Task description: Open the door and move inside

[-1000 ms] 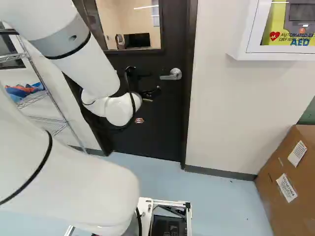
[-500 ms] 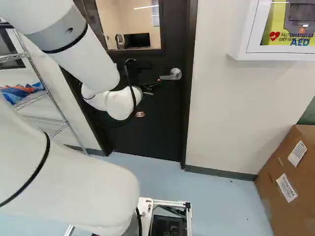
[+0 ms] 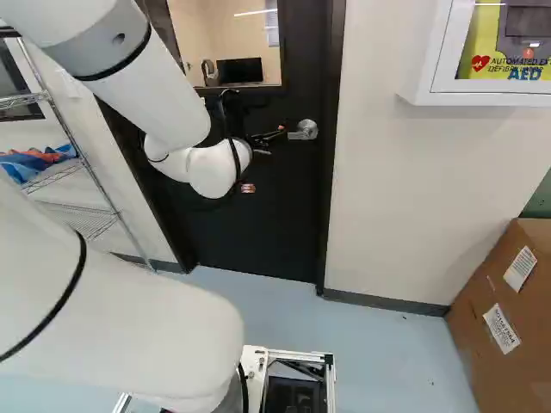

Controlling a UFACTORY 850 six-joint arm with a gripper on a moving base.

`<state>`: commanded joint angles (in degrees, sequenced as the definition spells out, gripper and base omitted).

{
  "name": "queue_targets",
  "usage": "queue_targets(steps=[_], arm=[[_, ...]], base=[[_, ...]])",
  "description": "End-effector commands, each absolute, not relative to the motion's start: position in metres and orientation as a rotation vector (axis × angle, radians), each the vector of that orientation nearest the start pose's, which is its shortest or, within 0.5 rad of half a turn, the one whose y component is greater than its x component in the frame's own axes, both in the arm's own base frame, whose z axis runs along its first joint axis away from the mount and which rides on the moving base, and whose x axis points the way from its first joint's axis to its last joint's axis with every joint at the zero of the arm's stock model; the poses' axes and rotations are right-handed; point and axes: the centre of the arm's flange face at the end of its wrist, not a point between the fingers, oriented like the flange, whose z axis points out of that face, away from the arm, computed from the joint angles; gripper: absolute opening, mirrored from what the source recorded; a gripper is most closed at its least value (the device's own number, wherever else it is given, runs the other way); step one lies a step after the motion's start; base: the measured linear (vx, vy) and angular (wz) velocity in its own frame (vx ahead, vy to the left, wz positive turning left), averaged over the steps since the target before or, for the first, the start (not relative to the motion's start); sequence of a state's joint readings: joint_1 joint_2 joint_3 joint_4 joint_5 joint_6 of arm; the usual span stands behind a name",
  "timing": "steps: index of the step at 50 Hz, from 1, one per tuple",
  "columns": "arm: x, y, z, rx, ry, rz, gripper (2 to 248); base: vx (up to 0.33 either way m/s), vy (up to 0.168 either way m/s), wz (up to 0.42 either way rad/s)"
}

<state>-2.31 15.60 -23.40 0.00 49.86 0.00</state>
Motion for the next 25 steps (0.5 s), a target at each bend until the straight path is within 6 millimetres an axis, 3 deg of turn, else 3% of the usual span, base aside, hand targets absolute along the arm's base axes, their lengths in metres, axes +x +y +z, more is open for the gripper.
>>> queue_targets(steps=[25], arm=[[0.396,-0.025,0.523,-2.265,0.073,-2.240,247]], base=[[0.000,0.000,0.000]])
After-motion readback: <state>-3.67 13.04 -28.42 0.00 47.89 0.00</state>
